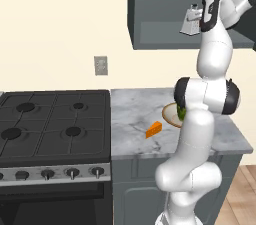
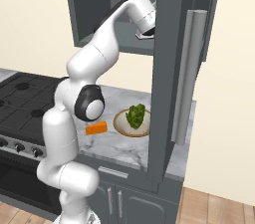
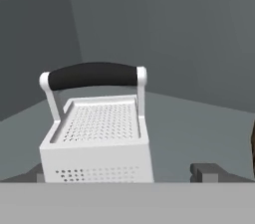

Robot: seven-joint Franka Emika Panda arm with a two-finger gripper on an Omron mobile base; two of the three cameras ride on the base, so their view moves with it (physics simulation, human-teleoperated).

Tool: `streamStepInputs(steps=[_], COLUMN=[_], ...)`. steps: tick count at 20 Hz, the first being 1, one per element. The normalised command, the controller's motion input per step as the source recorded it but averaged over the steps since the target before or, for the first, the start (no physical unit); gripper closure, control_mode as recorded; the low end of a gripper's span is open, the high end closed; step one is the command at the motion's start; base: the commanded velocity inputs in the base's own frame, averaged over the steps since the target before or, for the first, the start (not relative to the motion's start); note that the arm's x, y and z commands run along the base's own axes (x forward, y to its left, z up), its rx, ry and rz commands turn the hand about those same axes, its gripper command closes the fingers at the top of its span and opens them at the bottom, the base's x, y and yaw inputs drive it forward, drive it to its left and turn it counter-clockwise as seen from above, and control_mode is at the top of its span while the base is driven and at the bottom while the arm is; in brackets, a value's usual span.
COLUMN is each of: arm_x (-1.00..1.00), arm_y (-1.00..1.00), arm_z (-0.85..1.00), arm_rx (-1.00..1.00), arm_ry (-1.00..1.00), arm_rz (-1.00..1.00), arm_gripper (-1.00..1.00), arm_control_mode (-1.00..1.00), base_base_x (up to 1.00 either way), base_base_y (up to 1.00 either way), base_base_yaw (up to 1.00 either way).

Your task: Pick the cheese from the fridge and the cheese grater from the cabinet and place them next to the salad bowl.

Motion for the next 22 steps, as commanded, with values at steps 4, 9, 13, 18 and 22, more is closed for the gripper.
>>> streamStepInputs(steps=[4,9,13,18,22], arm_x=[0.02,0.05,0.06,0.00,0.00], arm_y=[0.00,0.05,0.09,0.04,0.16], arm_z=[-0.02,-0.06,-0.05,-0.01,0.00], arm_rx=[0.00,0.00,0.00,0.00,0.00], arm_ry=[0.00,0.00,0.00,0.00,-0.06], arm_rz=[0.00,0.00,0.00,0.00,-0.04], arm_gripper=[-1.00,1.00,1.00,1.00,1.00], arm_control_mode=[-1.00,-1.00,-1.00,-1.00,-1.00], base_base_x=[0.00,0.00,0.00,0.00,0.00], base_base_y=[0.00,0.00,0.00,0.00,0.00], base_base_yaw=[0.00,0.00,0.00,0.00,0.00])
